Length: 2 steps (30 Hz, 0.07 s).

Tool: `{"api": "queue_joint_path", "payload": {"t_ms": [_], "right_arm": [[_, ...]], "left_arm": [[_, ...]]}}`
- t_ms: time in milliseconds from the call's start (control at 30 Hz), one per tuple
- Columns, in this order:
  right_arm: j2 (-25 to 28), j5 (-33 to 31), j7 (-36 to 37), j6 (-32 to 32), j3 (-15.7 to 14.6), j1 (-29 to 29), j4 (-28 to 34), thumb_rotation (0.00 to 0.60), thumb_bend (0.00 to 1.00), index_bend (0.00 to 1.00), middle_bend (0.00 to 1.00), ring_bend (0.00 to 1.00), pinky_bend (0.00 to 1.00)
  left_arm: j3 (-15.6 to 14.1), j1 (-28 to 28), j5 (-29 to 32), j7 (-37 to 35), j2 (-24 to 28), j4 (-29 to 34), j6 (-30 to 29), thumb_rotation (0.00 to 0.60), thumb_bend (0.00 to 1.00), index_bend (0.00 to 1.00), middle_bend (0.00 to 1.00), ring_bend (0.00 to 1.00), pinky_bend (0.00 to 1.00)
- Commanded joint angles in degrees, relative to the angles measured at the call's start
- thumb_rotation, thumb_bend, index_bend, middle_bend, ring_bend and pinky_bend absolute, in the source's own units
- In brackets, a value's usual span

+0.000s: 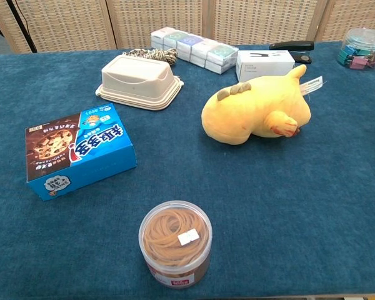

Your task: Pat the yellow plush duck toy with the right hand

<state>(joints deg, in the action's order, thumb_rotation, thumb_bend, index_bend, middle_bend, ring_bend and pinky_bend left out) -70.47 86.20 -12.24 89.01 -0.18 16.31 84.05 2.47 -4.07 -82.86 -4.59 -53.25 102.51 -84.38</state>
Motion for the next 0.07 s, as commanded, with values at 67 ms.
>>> {"api": "queue_joint_path", "payload": {"t_ms": [67], "right_arm": [[1.1, 0.8, 4.0, 3.0, -1.6, -4.3, -3.0, 0.073, 0.00, 0.00, 0.00, 0.00, 0.00]], "left_arm": [[0.0, 0.3, 0.2, 1.3, -0.8, 0.0, -0.5, 0.600, 0.00, 0.00, 0.00, 0.00, 0.00]]}}
